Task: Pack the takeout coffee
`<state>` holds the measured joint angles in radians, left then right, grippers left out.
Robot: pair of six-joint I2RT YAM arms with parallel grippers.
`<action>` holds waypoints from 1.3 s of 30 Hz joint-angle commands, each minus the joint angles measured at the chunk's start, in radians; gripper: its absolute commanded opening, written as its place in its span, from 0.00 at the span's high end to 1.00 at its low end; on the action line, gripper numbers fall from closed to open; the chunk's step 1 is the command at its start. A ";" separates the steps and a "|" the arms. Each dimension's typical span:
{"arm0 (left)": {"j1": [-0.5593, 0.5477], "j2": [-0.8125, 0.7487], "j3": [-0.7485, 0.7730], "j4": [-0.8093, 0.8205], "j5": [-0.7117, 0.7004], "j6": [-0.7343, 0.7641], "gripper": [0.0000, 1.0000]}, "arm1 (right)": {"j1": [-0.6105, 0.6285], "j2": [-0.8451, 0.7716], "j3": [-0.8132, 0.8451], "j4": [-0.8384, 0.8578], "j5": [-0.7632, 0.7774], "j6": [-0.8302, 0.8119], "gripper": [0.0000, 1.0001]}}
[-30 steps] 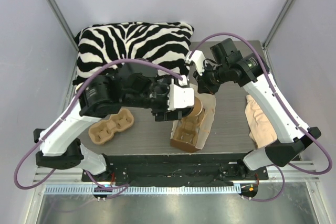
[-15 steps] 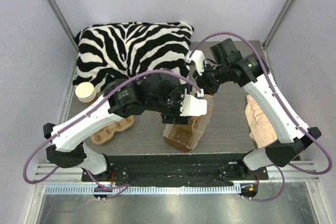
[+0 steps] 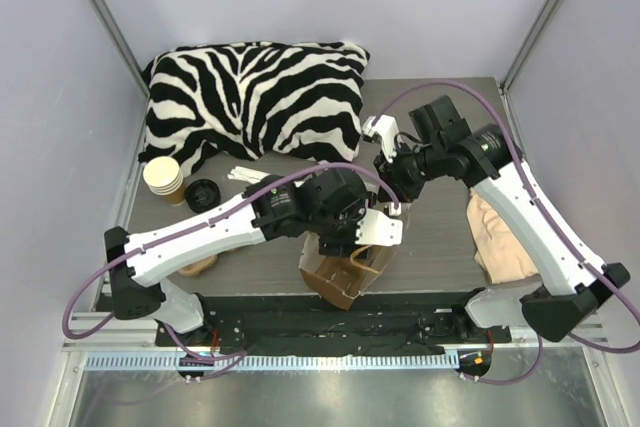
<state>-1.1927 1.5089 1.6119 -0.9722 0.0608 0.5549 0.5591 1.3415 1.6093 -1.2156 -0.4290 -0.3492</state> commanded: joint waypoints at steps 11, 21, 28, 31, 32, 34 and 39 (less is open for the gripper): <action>0.007 -0.145 -0.144 0.127 0.168 0.046 0.82 | -0.019 -0.041 0.047 0.033 -0.014 -0.030 0.26; 0.007 -0.138 -0.158 0.063 0.231 0.119 0.83 | -0.034 0.071 0.204 0.005 -0.046 -0.240 0.09; 0.007 -0.113 -0.133 0.040 0.249 0.140 0.83 | 0.002 0.125 0.256 0.018 -0.148 -0.408 0.06; 0.007 -0.108 -0.129 0.029 0.252 0.146 0.83 | 0.047 0.136 0.253 0.013 -0.162 -0.496 0.06; 0.007 -0.107 -0.129 0.027 0.252 0.148 0.83 | 0.062 0.137 0.247 0.014 -0.157 -0.516 0.06; 0.007 -0.105 -0.130 0.026 0.255 0.149 0.83 | 0.099 0.137 0.218 0.030 -0.146 -0.568 0.07; 0.007 -0.104 -0.126 0.020 0.257 0.148 0.83 | 0.166 0.157 0.187 0.077 -0.136 -0.623 0.11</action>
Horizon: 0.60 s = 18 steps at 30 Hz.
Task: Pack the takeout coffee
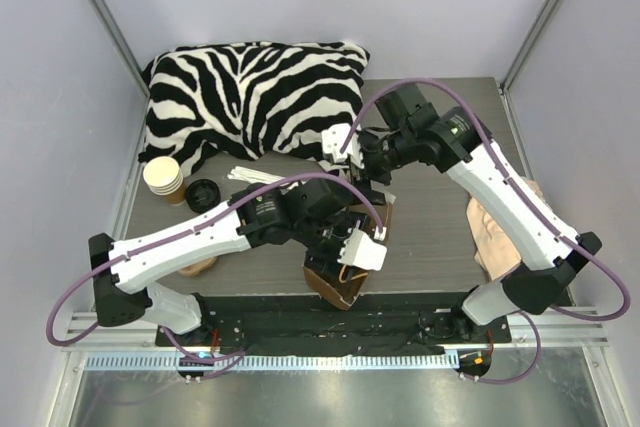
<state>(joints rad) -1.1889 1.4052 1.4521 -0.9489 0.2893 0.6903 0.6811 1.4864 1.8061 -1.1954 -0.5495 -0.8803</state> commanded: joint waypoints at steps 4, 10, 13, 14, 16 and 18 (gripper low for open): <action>0.003 -0.003 0.036 -0.011 0.025 0.009 0.83 | 0.093 0.038 -0.028 0.060 -0.013 -0.118 0.26; 0.011 -0.026 0.028 -0.031 0.008 -0.009 0.84 | 0.118 0.041 -0.034 0.033 0.026 -0.117 0.89; 0.025 -0.049 0.019 -0.031 -0.013 -0.034 0.84 | 0.120 0.028 -0.031 0.036 0.069 -0.030 0.99; 0.029 -0.057 0.016 -0.028 -0.024 -0.057 0.84 | 0.120 0.022 -0.031 0.052 0.078 0.002 0.99; 0.052 -0.077 0.010 -0.014 -0.045 -0.084 0.84 | 0.120 -0.003 -0.044 0.072 0.102 0.111 0.99; 0.069 -0.100 -0.002 -0.005 -0.065 -0.121 0.85 | 0.120 -0.026 -0.082 0.098 0.123 0.221 0.99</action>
<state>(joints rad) -1.1549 1.3781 1.4498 -1.0157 0.2615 0.6434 0.7788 1.5154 1.7775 -1.1343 -0.5007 -0.8513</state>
